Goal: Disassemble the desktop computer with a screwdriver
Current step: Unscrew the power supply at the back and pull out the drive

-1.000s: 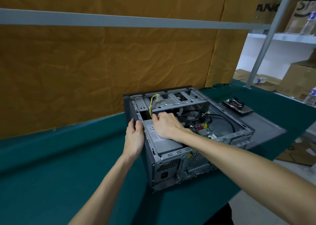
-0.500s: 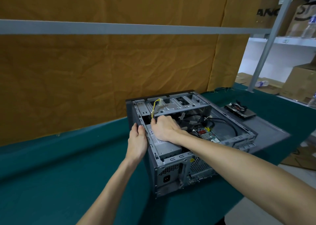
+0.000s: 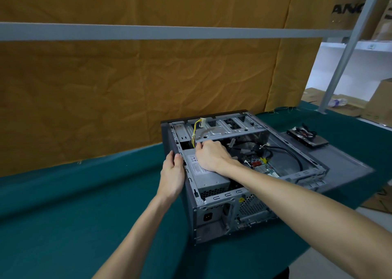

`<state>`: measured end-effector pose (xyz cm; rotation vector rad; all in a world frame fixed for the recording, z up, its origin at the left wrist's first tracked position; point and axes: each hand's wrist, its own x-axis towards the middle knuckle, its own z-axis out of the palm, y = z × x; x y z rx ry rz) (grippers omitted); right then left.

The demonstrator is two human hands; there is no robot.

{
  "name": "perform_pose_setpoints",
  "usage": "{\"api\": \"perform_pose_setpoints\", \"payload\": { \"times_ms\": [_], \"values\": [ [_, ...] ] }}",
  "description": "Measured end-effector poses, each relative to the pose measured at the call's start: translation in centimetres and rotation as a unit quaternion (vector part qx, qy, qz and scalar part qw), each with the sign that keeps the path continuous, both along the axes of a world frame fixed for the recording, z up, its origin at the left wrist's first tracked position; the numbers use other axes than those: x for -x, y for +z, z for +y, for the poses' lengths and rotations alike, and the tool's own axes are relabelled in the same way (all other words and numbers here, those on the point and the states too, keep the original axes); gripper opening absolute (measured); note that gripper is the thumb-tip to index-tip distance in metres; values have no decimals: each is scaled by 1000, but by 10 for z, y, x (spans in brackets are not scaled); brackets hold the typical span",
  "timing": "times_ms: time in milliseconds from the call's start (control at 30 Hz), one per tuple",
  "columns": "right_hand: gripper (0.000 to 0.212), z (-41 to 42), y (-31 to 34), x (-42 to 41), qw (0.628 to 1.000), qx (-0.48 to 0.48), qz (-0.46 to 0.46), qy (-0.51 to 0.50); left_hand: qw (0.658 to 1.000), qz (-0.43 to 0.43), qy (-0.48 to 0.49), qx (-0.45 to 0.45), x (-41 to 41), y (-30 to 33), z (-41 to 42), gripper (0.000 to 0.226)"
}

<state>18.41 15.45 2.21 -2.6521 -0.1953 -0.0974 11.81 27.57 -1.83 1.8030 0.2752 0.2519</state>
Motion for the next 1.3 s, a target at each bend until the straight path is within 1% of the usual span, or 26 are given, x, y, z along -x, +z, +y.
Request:
{"api": "perform_pose_setpoints", "payload": {
  "times_ms": [100,300,433,500,600,733,867,933,1067,1200,1300],
  "values": [
    [44,10,-1,2,1000,24,-14,2,1000,-1,7,-1,0,1,-2,55],
    [46,-12,1,-7,999,-27,23,-6,1000,-1,1,-1,0,-1,0,57],
    [44,9,-2,-1,1000,14,-8,-10,1000,-12,17,22,1,-1,-3,54],
    [45,17,-2,1,1000,24,-9,-12,999,-10,18,25,0,-2,-3,54],
    [46,16,0,2,1000,26,-8,-14,999,-10,20,31,0,-1,-4,54],
    [49,6,-3,2,1000,12,-10,8,999,-7,17,33,1,-1,-3,55],
    [47,6,-2,0,1000,19,-2,-5,999,-13,21,39,3,0,-4,54],
    [46,9,-1,0,1000,29,-4,-7,999,-13,21,35,3,1,-4,54],
    [51,0,-8,2,999,29,-30,4,1000,-5,12,7,0,0,0,53],
    [51,4,-4,-1,1000,23,-2,7,1000,-7,24,19,-1,0,-3,51],
    [50,11,1,-6,1000,11,2,3,1000,-3,14,9,-1,0,-1,52]
  ]
}}
